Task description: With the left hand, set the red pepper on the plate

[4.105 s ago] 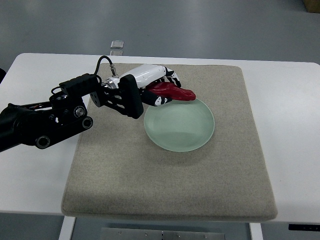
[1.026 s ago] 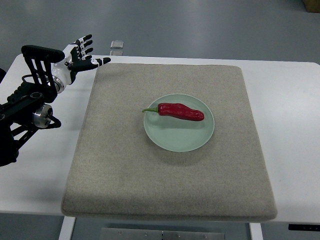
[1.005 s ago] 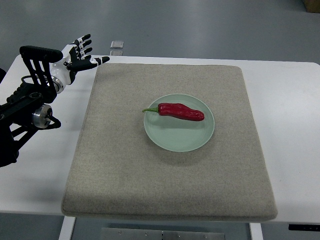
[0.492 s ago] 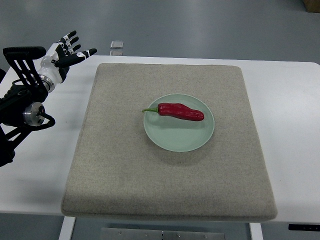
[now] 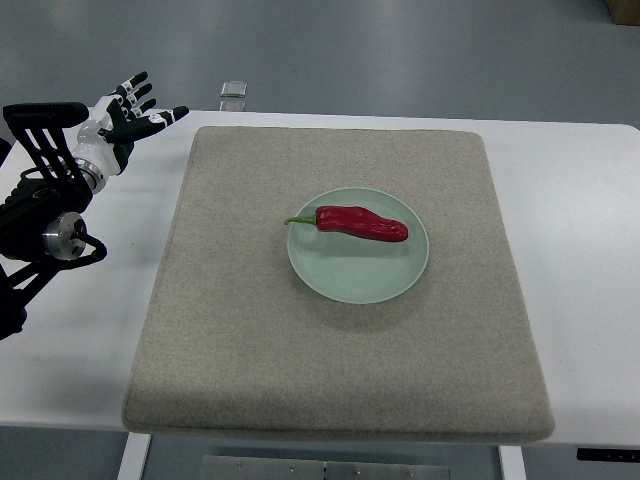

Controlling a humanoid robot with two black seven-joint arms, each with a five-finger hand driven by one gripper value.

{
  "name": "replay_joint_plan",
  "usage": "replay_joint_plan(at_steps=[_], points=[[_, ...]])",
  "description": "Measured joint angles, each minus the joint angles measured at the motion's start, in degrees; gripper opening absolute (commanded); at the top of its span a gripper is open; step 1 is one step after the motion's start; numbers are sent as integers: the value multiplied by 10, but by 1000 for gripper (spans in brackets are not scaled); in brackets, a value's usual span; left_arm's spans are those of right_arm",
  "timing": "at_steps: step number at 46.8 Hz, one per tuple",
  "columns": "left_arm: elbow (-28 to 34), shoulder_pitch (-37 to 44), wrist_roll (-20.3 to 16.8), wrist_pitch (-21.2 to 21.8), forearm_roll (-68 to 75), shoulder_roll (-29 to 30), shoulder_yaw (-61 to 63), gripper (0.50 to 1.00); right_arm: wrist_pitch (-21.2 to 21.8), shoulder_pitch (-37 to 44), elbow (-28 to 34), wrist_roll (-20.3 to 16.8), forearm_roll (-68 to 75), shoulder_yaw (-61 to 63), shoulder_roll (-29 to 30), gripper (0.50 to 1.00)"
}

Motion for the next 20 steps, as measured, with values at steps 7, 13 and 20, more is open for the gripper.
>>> replay_joint_plan(at_steps=[7, 13, 20], points=[[0, 0, -1, 0, 0, 0, 0, 992, -2, 1, -2, -1, 2, 0, 0, 928], [0, 0, -1, 0, 0, 0, 0, 992, -2, 1, 0, -2, -4, -4, 0, 928], [0, 0, -1, -1, 1, 0, 0, 992, -2, 0, -1, -3, -2, -3, 0, 928]])
